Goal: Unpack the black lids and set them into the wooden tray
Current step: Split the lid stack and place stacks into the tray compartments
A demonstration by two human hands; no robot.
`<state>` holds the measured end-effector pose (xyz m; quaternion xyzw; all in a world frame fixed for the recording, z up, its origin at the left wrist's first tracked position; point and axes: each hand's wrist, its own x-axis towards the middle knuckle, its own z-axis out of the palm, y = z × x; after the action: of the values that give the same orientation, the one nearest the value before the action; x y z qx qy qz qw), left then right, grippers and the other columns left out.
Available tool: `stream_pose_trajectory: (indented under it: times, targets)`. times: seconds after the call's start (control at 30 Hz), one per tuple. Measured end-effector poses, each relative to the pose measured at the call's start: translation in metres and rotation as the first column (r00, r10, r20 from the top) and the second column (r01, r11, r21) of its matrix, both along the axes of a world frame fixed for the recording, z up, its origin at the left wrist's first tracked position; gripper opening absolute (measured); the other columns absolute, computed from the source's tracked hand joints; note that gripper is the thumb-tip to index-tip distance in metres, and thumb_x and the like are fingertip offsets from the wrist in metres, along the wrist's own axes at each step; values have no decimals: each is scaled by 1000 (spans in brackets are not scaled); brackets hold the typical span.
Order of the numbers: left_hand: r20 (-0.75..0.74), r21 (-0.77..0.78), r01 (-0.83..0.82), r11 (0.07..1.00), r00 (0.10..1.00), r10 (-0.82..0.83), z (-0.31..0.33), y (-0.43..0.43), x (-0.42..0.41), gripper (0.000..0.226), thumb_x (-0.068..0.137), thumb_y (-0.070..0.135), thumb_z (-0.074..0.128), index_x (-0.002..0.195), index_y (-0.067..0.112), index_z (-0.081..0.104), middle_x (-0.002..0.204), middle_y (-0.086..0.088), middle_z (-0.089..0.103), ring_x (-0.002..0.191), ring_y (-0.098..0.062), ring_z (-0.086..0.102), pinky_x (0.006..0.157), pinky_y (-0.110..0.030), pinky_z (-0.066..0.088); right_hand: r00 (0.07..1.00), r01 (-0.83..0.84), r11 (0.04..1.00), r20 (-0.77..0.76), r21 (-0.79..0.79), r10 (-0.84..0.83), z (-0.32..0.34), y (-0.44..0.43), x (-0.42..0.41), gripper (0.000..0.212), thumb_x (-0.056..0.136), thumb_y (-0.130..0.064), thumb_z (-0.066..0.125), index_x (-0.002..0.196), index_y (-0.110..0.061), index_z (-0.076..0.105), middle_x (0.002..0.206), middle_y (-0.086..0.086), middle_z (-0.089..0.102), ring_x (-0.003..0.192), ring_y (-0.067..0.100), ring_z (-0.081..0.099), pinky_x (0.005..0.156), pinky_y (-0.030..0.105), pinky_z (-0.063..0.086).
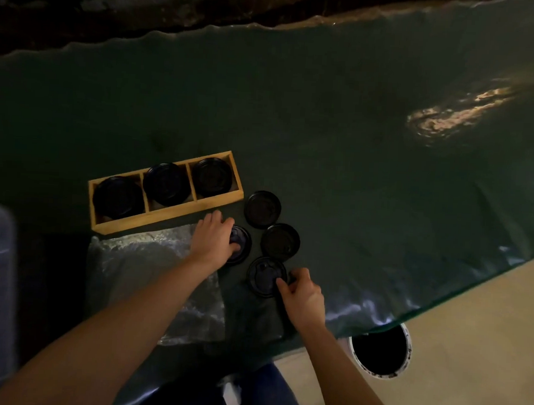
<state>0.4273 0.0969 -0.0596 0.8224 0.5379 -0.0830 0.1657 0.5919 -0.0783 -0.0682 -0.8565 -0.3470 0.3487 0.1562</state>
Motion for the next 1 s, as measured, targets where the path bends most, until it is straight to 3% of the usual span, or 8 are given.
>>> stream_pose_trajectory:
  times: [0.17,0.33,0.43,0.57,0.7,0.8,0.9,1.0]
  targets:
    - [212,-205,-195,959,948,238,5,-6,-9,24,98,29,64,114,10,60,113,-12,66,107,-32,64,82,-39,49,999,19,1000,-45,15,-18,-5,6,1,22,97,-22,65,117,-13,61,99,12,74,96,36,70,76,34,50]
    - [399,-329,-247,912,838,371,22,-20,-19,29,101,22,60,130,21,56,127,-9,66,116,-30,63,86,-34,52,984,115,985,-151,132,-95,9,4,3,9,96,-19,66,96,-25,61,81,-5,69,84,27,73,74,37,56]
    - [457,-521,-233,821,736,499,39,-31,-21,36,104,21,54,137,35,52,131,-1,54,113,-29,58,65,-31,62,973,185,950,-186,250,-140,24,7,3,20,95,-20,69,88,-36,60,75,-9,70,75,20,72,72,39,56]
    - [507,-687,-174,705,580,637,59,-48,-20,23,106,40,46,123,34,61,130,-8,62,101,-33,71,52,-35,63,972,154,920,-221,361,-76,44,19,-5,11,95,-19,71,97,-28,65,70,-7,70,68,8,70,65,27,56]
    - [466,-853,-41,521,392,793,67,-60,-19,52,89,70,54,124,33,64,122,-6,72,105,-28,74,64,-38,64,992,-58,907,-81,417,100,58,29,-17,14,92,-16,73,104,-19,66,68,-10,67,60,4,64,54,8,44]
    - [570,-715,-93,693,497,654,64,-65,-22,33,90,38,75,119,40,60,121,5,70,109,-7,69,87,-36,62,984,-162,886,5,434,178,61,33,-21,15,91,-16,75,103,-16,66,67,-10,65,57,7,62,52,5,40]
    - [609,-658,-150,738,472,638,58,-68,-27,39,96,10,68,120,38,56,119,5,65,95,11,68,64,-13,59,981,-160,880,-26,446,192,56,34,-17,9,96,-30,70,97,-26,62,65,-11,66,59,4,64,52,9,42]
    - [605,-648,-248,720,406,685,58,-70,-35,44,97,8,67,126,37,54,120,9,62,103,-1,64,64,-8,55,997,-22,898,-61,439,54,46,41,2,12,98,-35,66,101,-24,63,87,-8,68,78,9,68,70,26,53]
